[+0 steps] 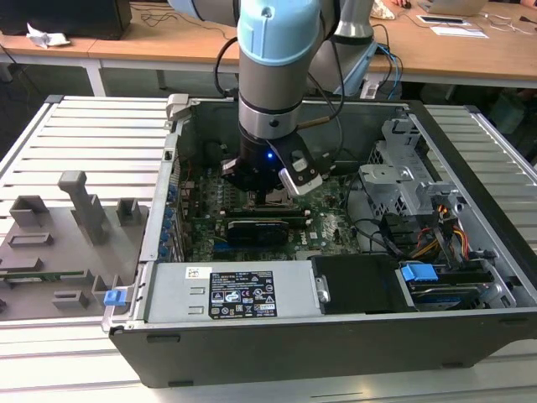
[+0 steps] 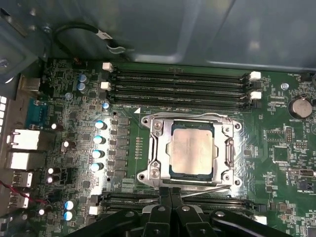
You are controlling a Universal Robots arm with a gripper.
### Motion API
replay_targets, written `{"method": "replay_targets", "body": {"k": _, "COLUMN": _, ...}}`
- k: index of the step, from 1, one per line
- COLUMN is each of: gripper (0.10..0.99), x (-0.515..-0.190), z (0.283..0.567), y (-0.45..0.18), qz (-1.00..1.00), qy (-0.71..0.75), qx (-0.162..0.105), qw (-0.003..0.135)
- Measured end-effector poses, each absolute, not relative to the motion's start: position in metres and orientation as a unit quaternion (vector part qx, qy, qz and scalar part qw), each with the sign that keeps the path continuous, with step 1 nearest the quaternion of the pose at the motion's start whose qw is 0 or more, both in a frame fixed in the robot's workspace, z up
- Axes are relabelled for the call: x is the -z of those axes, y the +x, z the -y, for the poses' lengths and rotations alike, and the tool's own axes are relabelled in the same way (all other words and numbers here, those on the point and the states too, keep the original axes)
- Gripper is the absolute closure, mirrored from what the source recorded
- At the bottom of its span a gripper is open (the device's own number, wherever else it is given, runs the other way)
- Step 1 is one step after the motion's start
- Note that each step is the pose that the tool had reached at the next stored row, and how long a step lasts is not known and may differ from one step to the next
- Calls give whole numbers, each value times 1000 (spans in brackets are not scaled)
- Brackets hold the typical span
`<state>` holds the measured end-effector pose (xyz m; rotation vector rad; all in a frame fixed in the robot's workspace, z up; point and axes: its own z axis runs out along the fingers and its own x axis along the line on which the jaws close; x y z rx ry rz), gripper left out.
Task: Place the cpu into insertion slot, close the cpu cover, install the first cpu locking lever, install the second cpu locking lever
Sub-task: 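Install the second cpu locking lever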
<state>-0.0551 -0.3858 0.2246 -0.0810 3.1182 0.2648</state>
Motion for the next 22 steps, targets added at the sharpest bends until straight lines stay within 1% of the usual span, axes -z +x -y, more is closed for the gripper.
{"method": "replay_targets", "body": {"k": 4, "gripper": 980, "x": -222, "z": 386, "y": -56, "qz": -996, "qy": -26, "qx": -87, "qw": 6}}
{"method": "replay_targets", "body": {"k": 9, "gripper": 980, "x": -221, "z": 390, "y": -58, "qz": -994, "qy": -26, "qx": -105, "qw": 6}}
{"method": "replay_targets", "body": {"k": 15, "gripper": 980, "x": -220, "z": 393, "y": -66, "qz": -993, "qy": -26, "qx": -114, "qw": 7}}
{"method": "replay_targets", "body": {"k": 20, "gripper": 980, "x": -213, "z": 396, "y": -66, "qz": -991, "qy": -26, "qx": -131, "qw": 7}}
{"method": "replay_targets", "body": {"k": 22, "gripper": 980, "x": -213, "z": 397, "y": -66, "qz": -991, "qy": -26, "qx": -131, "qw": 7}}
